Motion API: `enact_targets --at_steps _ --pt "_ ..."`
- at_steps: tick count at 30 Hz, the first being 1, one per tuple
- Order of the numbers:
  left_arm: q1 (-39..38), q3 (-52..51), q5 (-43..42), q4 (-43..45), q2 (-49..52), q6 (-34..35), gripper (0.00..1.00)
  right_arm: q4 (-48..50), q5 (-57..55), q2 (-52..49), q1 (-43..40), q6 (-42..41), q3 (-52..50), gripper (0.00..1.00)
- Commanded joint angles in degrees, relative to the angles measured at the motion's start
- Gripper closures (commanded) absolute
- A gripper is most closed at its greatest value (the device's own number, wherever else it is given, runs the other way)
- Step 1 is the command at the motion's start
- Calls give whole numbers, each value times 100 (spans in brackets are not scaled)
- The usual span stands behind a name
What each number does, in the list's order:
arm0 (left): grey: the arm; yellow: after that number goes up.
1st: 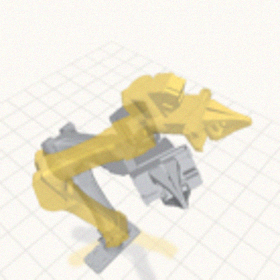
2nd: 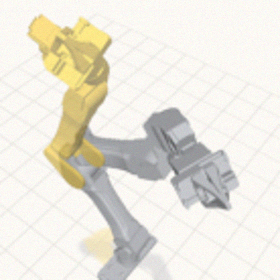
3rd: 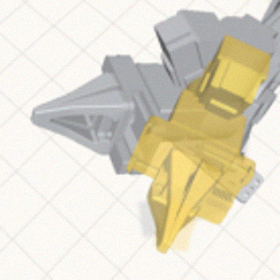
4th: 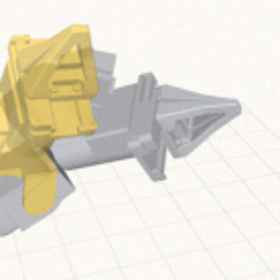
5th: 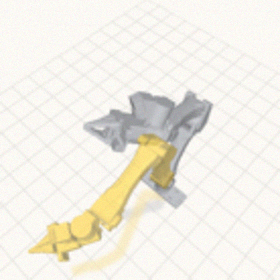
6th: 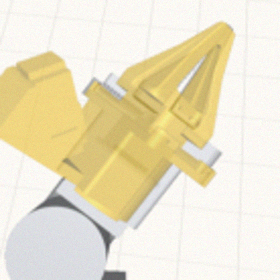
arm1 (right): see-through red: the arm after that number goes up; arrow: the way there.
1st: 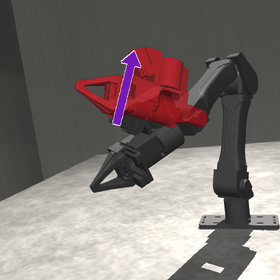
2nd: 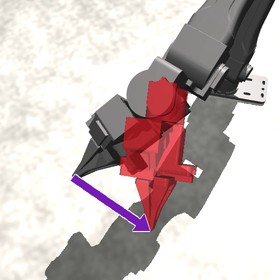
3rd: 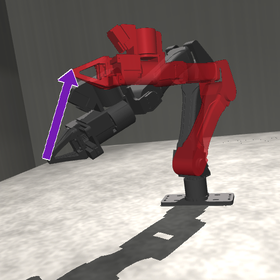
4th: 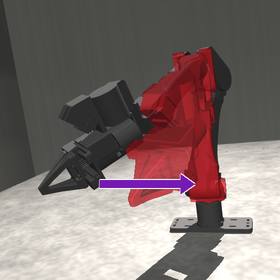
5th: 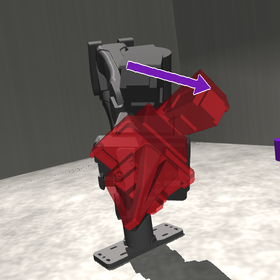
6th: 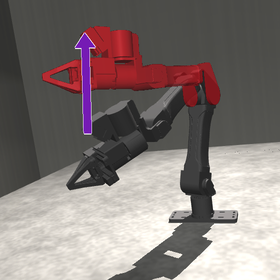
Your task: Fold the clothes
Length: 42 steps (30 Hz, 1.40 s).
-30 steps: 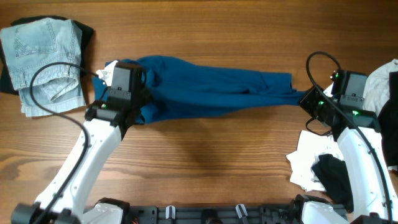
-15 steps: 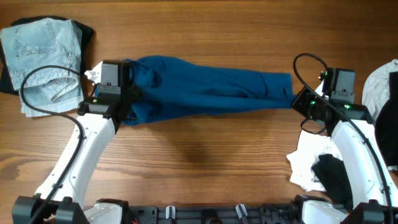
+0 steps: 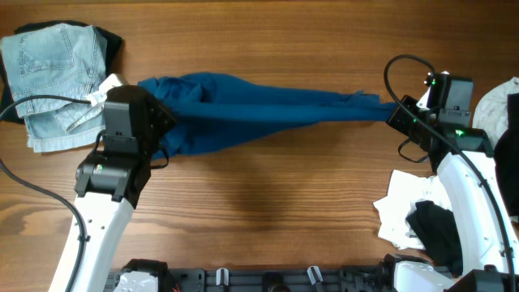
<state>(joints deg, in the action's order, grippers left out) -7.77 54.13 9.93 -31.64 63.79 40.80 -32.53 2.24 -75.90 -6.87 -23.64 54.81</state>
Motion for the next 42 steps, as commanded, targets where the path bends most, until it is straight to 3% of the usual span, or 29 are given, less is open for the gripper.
enact_targets --at_steps 1,9,19,25,32,42 --pt "-52 149 109 -197 -107 -133 96 33 -437 42 -11 118 166 96" --pt "-48 149 68 -562 540 24 96 -7 -127 35 -9 323 166 96" --pt "-48 149 -28 55 1408 24 96 431 249 -293 -11 378 166 96" --pt "-48 149 -22 61 1445 20 96 -7 660 -1287 -9 201 166 96" --pt "-9 149 195 195 1532 17 96 -264 1185 -1768 -9 44 181 96" --pt "66 149 -92 407 2240 68 96 586 1290 -1878 -9 -909 188 96"
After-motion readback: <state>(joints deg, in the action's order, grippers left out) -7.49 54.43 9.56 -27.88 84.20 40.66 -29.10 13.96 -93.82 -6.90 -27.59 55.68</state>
